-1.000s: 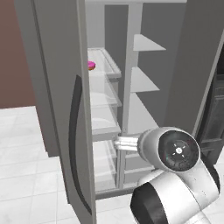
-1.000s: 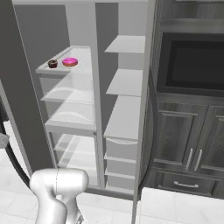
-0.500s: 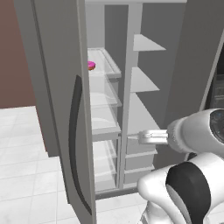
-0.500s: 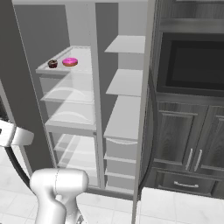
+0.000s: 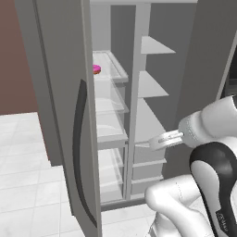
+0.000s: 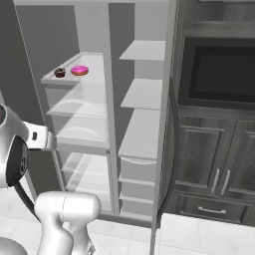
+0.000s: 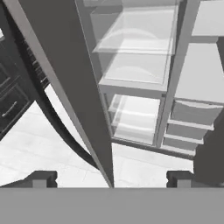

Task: Take the donut and cupcake from the fridge and place them on the empty tray on the dining counter.

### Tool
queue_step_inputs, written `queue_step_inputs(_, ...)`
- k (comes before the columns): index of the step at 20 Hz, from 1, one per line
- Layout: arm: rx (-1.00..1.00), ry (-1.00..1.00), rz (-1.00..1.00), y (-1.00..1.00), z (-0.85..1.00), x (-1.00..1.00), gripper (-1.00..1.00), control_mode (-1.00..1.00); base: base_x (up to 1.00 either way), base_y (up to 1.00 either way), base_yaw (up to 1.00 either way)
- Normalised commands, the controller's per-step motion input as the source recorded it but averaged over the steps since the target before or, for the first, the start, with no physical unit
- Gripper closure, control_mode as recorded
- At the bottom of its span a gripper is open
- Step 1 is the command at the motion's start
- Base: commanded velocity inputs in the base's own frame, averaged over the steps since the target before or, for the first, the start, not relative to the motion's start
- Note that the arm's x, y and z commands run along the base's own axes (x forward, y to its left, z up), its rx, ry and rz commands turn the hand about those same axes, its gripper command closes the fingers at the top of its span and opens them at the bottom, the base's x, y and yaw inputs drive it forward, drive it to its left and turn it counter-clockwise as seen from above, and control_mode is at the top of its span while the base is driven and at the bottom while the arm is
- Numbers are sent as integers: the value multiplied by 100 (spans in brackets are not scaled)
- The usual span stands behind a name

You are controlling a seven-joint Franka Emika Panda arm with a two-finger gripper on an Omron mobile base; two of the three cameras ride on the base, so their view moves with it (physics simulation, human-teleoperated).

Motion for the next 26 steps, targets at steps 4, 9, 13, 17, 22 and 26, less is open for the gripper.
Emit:
queue_step_inputs(4, 3, -22, 53, 1, -35, 29, -100, -100, 0, 0, 0)
queue_step_inputs(9, 2, -37, 24, 15, -17, 21, -100, -100, 0, 0, 0)
queue_step_inputs(13, 6, -42, 7, 36, -24, 6, -100, -100, 0, 0, 0)
queue_step_inputs(17, 8, -37, 0, 36, -12, 13, -100, -100, 0, 0, 0)
queue_step_inputs(22, 16, -4, 0, 0, 0, 36, -100, -100, 0, 0, 0)
queue_step_inputs(26, 22, 13, 14, 0, -3, 52, -100, -100, 0, 0, 0)
